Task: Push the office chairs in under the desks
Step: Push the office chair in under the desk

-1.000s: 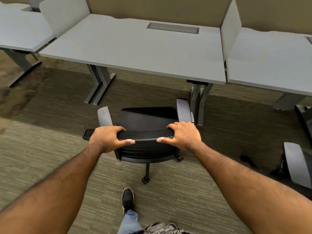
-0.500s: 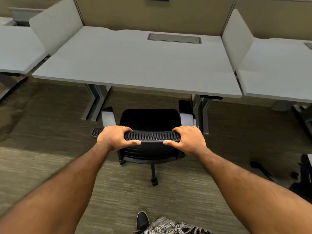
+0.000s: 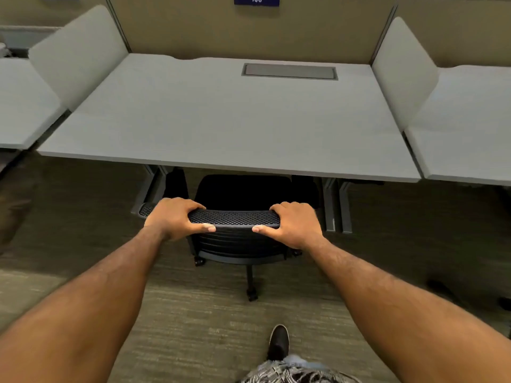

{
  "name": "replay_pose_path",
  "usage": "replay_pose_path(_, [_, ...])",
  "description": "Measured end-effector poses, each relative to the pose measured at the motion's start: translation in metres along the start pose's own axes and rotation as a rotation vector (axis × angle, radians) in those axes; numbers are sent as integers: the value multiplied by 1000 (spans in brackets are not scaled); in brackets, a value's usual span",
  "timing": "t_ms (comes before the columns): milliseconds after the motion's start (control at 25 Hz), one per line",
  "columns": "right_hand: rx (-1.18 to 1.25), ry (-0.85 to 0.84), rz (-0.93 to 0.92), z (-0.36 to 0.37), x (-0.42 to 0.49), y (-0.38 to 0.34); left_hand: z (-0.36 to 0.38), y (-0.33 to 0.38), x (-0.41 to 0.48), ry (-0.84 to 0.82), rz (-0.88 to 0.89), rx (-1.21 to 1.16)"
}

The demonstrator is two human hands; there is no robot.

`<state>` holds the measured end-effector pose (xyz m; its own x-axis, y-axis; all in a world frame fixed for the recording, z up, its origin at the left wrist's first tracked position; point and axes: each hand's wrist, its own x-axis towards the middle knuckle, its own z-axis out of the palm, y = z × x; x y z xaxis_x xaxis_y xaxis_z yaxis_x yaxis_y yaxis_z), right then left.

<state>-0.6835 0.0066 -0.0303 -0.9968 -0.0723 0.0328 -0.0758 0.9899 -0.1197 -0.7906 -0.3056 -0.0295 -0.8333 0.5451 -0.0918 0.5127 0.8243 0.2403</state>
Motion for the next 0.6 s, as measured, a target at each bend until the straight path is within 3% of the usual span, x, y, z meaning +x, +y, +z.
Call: replay_pose_path(600, [-3, -40, 83, 4, 95, -8, -25, -62, 82, -36, 3, -53])
